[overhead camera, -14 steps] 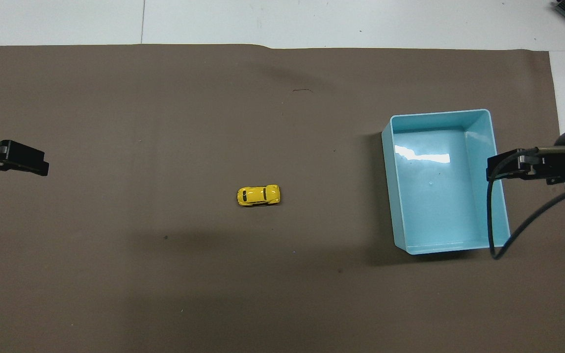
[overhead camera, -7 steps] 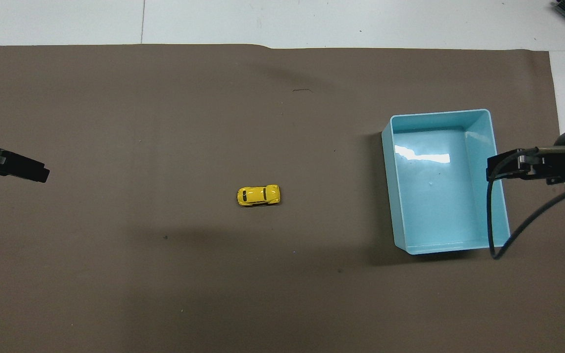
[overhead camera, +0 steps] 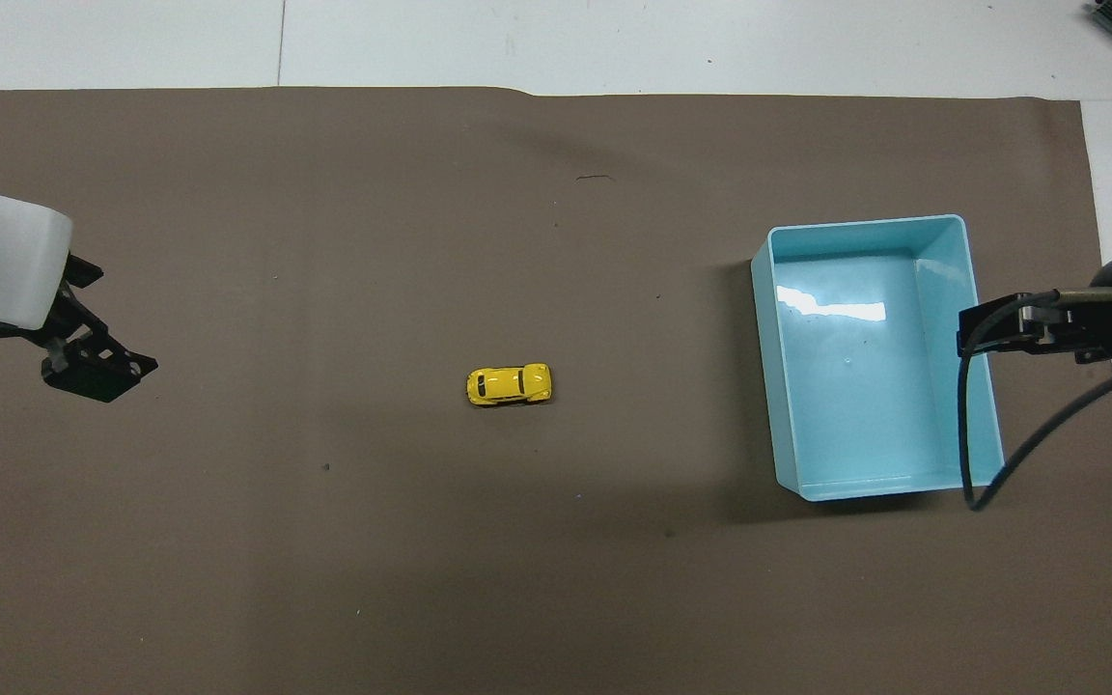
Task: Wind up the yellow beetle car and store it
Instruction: 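Move the left gripper down onto the yellow toy car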
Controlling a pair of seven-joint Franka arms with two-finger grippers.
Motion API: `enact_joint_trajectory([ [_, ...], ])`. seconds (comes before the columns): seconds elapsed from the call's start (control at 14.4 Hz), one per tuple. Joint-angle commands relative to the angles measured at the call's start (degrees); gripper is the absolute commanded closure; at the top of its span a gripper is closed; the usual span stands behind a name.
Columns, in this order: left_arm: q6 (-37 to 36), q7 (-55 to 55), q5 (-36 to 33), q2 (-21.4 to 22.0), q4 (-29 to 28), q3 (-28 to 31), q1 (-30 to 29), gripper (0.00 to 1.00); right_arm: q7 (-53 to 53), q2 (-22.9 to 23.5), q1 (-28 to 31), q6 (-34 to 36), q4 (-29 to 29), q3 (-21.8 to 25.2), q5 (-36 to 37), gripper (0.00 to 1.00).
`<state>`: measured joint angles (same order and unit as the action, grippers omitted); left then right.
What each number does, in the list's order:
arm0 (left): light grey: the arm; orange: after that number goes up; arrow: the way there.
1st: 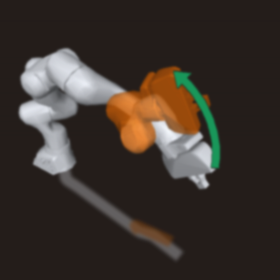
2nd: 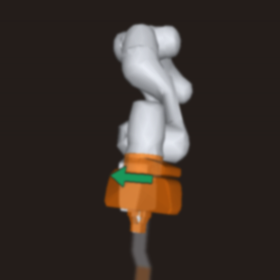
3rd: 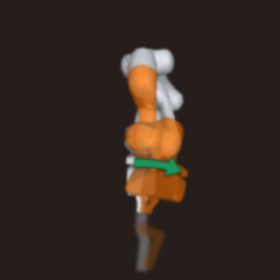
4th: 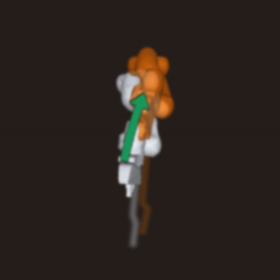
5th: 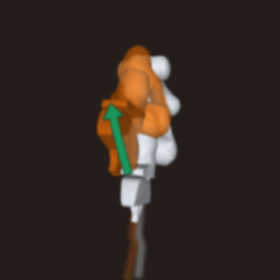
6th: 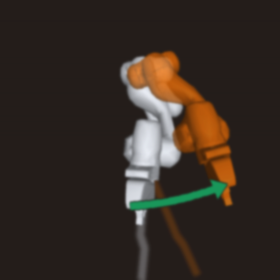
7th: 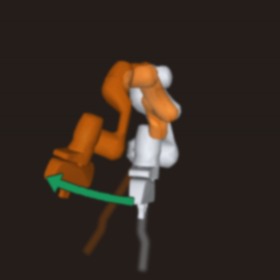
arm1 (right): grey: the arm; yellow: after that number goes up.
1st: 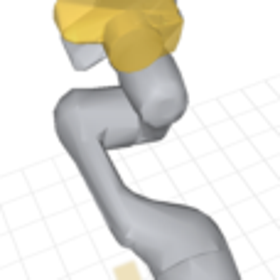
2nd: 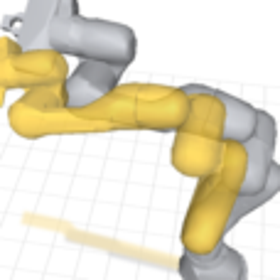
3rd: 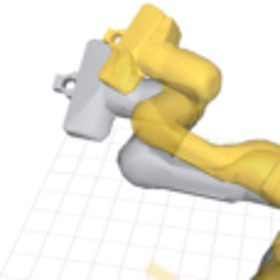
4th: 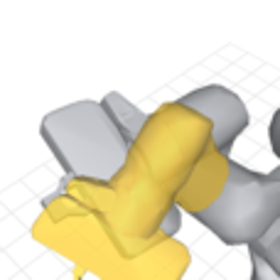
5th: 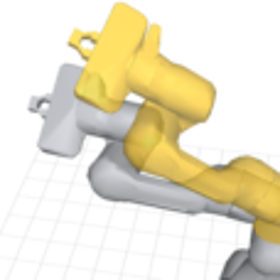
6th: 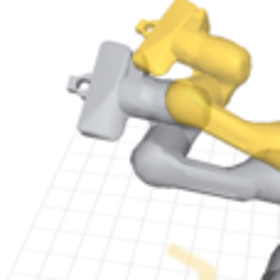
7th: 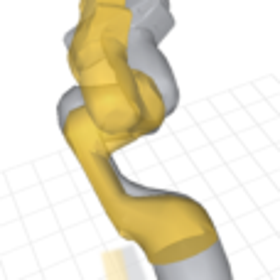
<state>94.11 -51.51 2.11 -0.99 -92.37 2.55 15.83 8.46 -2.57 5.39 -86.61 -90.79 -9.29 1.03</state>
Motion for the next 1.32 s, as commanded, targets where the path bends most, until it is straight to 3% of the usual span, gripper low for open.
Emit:
enact_joint_trajectory([
  [0.0, 5.0, -1.5, -0.2, 0.8, -4.8, 0.5, 2.7, 0.00, -0.8, -0.7, 0.8, -0.7, -1.0, -0.4, -1.0, 0.00],
  [0.56, 18.9, -11.1, 0.4, -2.3, -13.6, 0.5, 7.7, 0.00, -0.8, -0.7, 0.8, -0.7, -0.9, -0.4, -1.0, 0.00],
  [0.9, 26.6, -8.7, 0.4, -8.0, -15.6, 0.5, 13.4, 0.00, -0.8, -0.7, 0.8, -0.7, -0.9, -0.4, -1.0, 0.00],
  [1.25, 35.2, -1.4, 0.4, -9.8, -21.0, 0.6, 18.8, 0.00, -0.8, -0.7, 0.8, -0.7, -0.9, -0.4, -1.0, 0.00],
])
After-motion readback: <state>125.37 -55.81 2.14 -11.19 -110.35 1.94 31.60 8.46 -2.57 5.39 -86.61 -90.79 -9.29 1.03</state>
